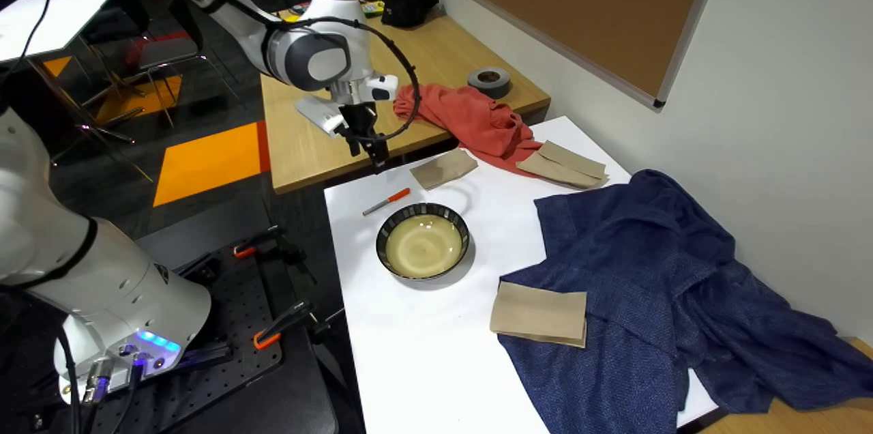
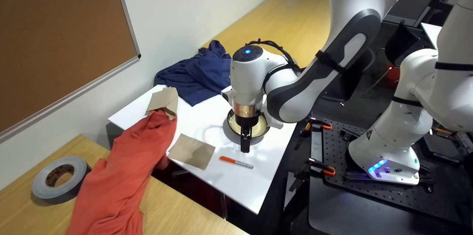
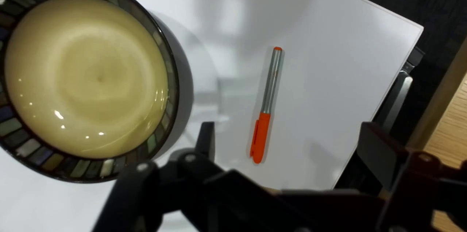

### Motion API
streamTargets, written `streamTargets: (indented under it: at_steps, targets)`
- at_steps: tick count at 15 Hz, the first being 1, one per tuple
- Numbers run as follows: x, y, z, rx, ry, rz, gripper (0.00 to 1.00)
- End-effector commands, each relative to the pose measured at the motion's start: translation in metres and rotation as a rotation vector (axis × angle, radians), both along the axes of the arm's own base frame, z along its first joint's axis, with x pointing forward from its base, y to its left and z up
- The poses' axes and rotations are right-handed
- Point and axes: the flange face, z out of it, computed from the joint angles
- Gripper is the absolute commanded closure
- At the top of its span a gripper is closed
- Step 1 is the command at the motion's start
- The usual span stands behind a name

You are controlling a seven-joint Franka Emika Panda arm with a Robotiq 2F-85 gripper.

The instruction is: Pick up the pen and put it in the bowl

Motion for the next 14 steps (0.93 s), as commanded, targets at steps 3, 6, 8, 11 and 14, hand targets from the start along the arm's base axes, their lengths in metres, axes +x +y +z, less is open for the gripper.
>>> streamTargets:
  at_steps: [3, 6, 8, 11, 14]
  targets:
    - [0.007, -0.002, -0.026, -0.014, 0.035, -0.004, 0.0]
    - [0.007, -0.002, -0.035, -0.016, 0.05, -0.005, 0.0]
    - [0.008, -0.002, -0.034, -0.016, 0.048, -0.005, 0.0]
    - [0.008, -0.002, -0.037, -0.019, 0.042, -0.004, 0.0]
    - [0.006, 0.0, -0.052, -0.017, 0.027, 0.003, 0.0]
